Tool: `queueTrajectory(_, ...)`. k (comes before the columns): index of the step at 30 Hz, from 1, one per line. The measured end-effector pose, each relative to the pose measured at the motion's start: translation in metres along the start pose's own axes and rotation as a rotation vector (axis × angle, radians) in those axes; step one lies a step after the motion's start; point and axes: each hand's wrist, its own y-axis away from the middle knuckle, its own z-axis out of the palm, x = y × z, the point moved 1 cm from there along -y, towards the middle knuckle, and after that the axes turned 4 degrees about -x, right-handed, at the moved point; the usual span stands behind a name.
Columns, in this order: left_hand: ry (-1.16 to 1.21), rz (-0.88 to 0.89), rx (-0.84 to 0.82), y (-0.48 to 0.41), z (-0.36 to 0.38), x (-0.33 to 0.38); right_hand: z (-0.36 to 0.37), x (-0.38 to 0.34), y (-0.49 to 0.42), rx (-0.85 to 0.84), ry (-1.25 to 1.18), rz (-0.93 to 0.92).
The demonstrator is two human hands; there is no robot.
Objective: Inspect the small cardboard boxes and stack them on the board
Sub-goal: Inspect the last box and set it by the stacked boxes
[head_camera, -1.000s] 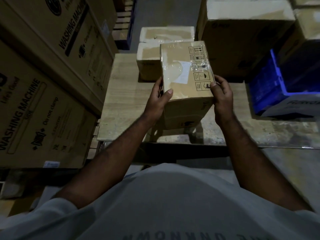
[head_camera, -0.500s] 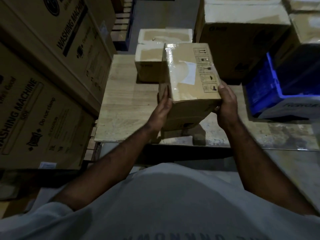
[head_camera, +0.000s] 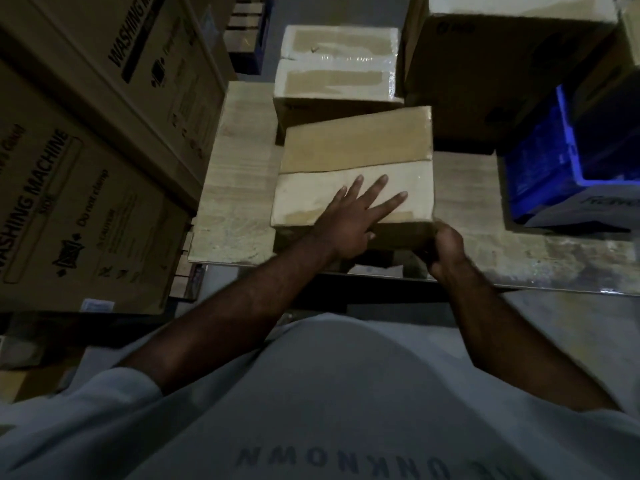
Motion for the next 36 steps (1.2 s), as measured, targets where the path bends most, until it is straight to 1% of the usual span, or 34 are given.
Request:
queueTrajectory(3,-0.094,0.035,-0.058,-0.002,0.017,-0.003,-0.006,-0.009,0.003,-0.021,0.103,0.034)
queueTrajectory(6,-0.123,0.058,-0.096,0.003,0.029,-0.015,-0.011,-0.017,0.001,-0.065,0.091,0.031)
queueTrajectory(8,-0.144,0.07,-0.094,0.009,0.033,-0.023,-0.013,-0.019,-0.002,-0.038,0.084,0.036)
queueTrajectory(9,-0.143,0.069,-0.093,0.012,0.033,-0.027,-0.014,-0.02,-0.002,-0.028,0.117,0.01)
queueTrajectory(10,-0.131,0.06,-0.087,0.014,0.032,-0.033,-0.017,-0.021,-0.003,-0.005,0.171,-0.072)
queueTrajectory(12,-0.108,0.019,-0.072,0.018,0.027,-0.043,-0.017,-0.021,0.0,0.042,0.346,-0.315)
queueTrajectory(13,-0.097,-0.012,-0.067,0.019,0.023,-0.049,-0.017,-0.02,0.003,0.068,0.48,-0.446)
queueTrajectory(15,-0.073,-0.087,-0.048,0.019,0.017,-0.06,-0.01,-0.02,0.013,0.066,0.763,-0.671)
queueTrajectory(16,-0.061,-0.124,-0.035,0.018,0.014,-0.064,-0.006,-0.019,0.016,0.042,0.904,-0.75)
queueTrajectory(17,-0.053,-0.159,-0.032,0.018,0.013,-0.069,-0.002,-0.017,0.015,0.017,1.059,-0.785)
queueTrajectory(20,-0.055,-0.241,-0.074,0.022,0.018,-0.08,0.006,-0.012,0.009,-0.036,1.465,-0.808)
queueTrajectory(23,-0.121,-0.249,-0.085,0.025,0.025,-0.084,0.011,-0.007,0.003,-0.002,1.674,-0.8)
queueTrajectory(27,-0.147,-0.247,-0.053,0.024,0.029,-0.083,0.01,-0.002,0.001,0.044,1.734,-0.816)
queueTrajectory(36,-0.128,-0.269,-0.043,0.021,0.031,-0.085,0.012,-0.005,0.004,0.012,1.772,-0.775)
